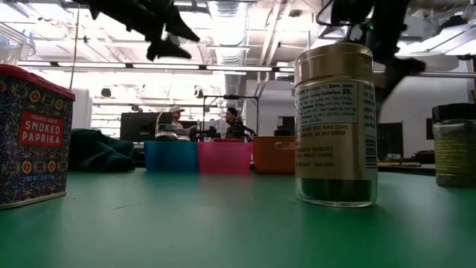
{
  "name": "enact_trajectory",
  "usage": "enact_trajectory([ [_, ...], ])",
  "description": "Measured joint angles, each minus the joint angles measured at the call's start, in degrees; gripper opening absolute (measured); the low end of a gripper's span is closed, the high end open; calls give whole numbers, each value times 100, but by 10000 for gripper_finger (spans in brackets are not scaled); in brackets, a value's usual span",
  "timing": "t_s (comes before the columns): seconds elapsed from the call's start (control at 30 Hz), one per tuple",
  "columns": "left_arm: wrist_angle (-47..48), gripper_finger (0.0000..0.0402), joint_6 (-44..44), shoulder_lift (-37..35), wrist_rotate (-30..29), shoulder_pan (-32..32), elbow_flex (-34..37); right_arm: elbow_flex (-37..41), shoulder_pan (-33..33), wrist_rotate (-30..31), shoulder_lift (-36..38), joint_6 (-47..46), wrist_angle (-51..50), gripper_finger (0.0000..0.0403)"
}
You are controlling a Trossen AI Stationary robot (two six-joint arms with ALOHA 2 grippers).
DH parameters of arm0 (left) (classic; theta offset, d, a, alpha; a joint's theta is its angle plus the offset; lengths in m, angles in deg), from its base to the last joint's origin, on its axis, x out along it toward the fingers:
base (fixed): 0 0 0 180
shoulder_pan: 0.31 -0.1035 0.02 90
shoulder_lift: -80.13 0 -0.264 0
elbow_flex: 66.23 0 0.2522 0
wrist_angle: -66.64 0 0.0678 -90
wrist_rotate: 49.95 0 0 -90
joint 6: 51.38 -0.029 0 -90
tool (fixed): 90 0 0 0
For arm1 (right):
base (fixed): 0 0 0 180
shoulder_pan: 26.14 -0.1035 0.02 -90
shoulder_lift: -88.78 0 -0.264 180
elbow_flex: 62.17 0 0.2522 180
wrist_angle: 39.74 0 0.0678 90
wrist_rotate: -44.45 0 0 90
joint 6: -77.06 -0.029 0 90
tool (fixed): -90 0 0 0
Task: Sort spices by type
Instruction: Put the top gold spice bottle into the yellow bin
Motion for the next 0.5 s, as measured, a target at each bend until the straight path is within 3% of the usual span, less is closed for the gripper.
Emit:
enact_trajectory([
  [0.13,56,295,233,234,440,-92,1,-498,568,202,2,563,91,304],
  [0.3,37,295,227,372,472,-88,1,-607,1320,238,-70,1099,133,310],
  [0.5,66,295,-81,585,474,-218,-104,-603,1839,36,-682,1750,519,310],
])
